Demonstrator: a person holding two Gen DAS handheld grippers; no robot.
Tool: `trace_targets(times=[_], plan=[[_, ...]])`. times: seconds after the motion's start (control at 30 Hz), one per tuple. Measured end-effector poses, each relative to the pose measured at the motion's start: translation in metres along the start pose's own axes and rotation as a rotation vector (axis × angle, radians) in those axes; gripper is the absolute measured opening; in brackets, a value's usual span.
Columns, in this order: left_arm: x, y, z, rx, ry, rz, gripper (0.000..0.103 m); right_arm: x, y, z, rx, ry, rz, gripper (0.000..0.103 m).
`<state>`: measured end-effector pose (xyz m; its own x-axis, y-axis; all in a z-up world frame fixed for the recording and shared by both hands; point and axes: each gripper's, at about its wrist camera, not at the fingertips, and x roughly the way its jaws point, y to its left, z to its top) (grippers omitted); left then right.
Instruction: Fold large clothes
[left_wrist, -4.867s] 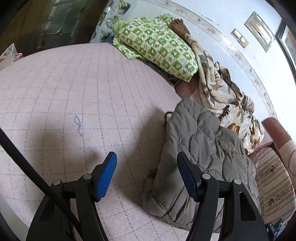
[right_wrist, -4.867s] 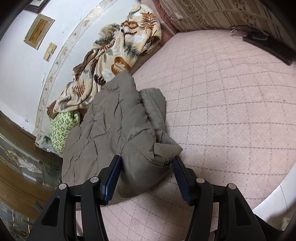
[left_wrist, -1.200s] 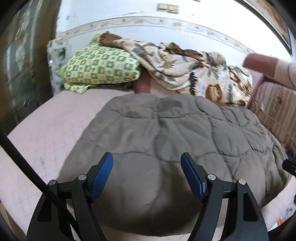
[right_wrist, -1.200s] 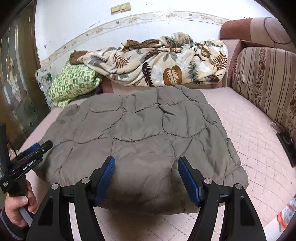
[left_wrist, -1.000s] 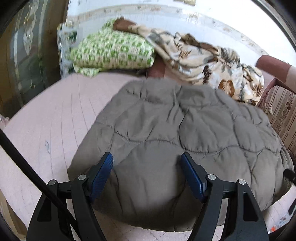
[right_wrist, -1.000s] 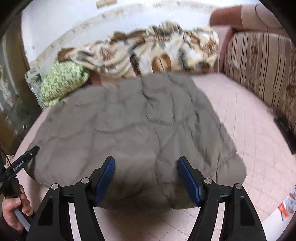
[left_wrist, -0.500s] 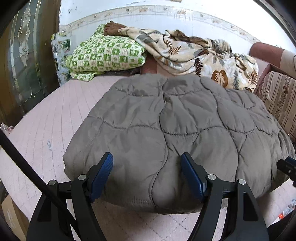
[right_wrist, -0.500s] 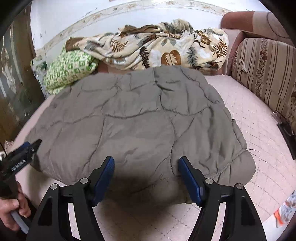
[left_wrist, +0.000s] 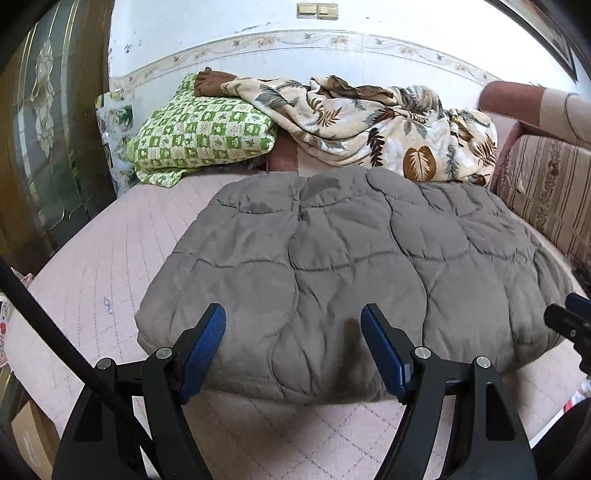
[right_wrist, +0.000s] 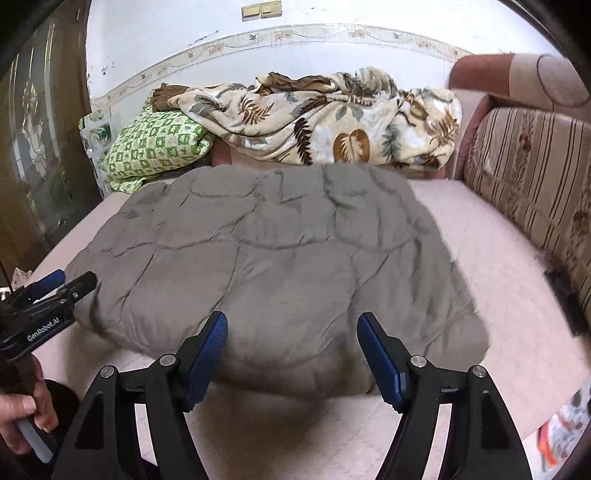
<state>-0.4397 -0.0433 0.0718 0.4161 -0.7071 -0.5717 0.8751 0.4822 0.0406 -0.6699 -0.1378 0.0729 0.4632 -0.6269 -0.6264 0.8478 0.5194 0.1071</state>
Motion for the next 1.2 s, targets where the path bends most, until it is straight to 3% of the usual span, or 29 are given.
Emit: trace_targets(times=[0.23, 0.57, 0.83, 1.07, 1.2], plan=[[0.016, -0.003, -0.003, -0.032, 0.008, -0.014, 0.076, 0.02, 0.015, -0.009, -0.057, -0.001, -0.023, 0.077], [0.028, -0.002, -0.006, -0.057, 0.013, -0.028, 0.083, 0.037, 0.019, -0.009, 0.018, 0.015, -0.037, 0.089], [0.027, -0.003, -0.005, -0.051, 0.0, -0.027, 0.084, 0.037, 0.019, -0.01, 0.018, 0.002, -0.033, 0.09], [0.004, -0.003, -0.002, -0.074, 0.023, -0.041, 0.084, -0.003, 0.033, -0.011, 0.0, -0.039, -0.048, 0.09], [-0.025, -0.009, 0.001, -0.048, 0.004, 0.009, 0.089, -0.034, 0.041, -0.016, -0.002, -0.082, -0.038, 0.09]])
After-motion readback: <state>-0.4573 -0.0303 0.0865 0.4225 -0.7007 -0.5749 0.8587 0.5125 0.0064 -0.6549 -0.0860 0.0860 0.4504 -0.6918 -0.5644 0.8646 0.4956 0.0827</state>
